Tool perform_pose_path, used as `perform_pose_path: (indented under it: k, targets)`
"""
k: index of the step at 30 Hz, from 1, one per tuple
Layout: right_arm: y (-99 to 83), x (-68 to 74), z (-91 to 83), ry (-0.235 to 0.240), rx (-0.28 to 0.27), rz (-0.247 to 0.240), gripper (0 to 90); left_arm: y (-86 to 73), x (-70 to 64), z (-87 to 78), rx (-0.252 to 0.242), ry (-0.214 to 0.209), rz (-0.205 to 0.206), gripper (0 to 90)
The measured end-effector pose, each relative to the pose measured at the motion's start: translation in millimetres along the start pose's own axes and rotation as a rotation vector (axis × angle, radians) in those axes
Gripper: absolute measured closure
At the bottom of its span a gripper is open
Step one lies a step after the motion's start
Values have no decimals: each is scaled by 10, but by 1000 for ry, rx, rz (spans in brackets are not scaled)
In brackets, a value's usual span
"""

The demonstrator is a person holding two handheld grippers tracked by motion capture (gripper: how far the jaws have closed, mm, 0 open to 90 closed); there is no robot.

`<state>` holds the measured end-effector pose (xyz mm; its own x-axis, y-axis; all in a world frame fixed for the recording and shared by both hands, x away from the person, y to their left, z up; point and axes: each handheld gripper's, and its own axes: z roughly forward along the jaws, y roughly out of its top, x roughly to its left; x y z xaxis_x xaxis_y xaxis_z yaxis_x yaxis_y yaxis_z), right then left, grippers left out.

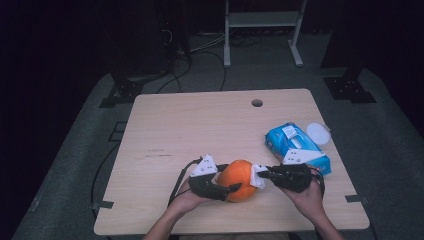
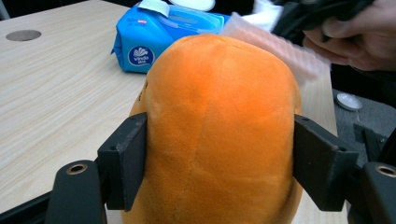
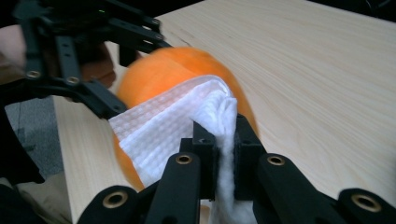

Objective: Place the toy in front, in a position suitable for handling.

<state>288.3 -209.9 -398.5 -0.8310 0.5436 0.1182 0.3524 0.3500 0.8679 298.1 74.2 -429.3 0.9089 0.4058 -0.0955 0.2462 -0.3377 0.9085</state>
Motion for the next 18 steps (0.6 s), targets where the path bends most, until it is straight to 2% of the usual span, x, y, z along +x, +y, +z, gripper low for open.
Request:
perform_pose_path:
  k: [1, 3, 8, 11, 12, 13, 14, 16, 18]
  targets:
    - [0, 0, 0, 0, 0, 0, 823, 0, 0, 0, 0, 0, 0, 262]
    - [56, 88, 18, 25, -18, -19, 823, 6, -21, 10, 5, 2, 5, 262]
    - [140, 241, 84, 56, -33, -80, 823, 6, -134, 57, 20, 0, 59, 263]
    - [128, 195, 67, 55, -41, -57, 823, 5, -133, 57, 19, -3, 62, 266]
    - [121, 166, 55, 46, -44, -48, 823, 6, -135, 58, 20, -4, 67, 267]
    - [101, 89, 25, 12, -40, -29, 823, 10, -130, 52, 21, -2, 70, 266]
    - [101, 89, 25, 12, -40, -29, 823, 10, -130, 52, 21, -2, 70, 261]
    - [47, -6, 7, -10, -23, -2, 822, 21, -83, 30, 12, 1, 60, 206]
    - [26, -26, 12, -10, -17, 6, 822, 18, -63, 27, 6, -1, 51, 169]
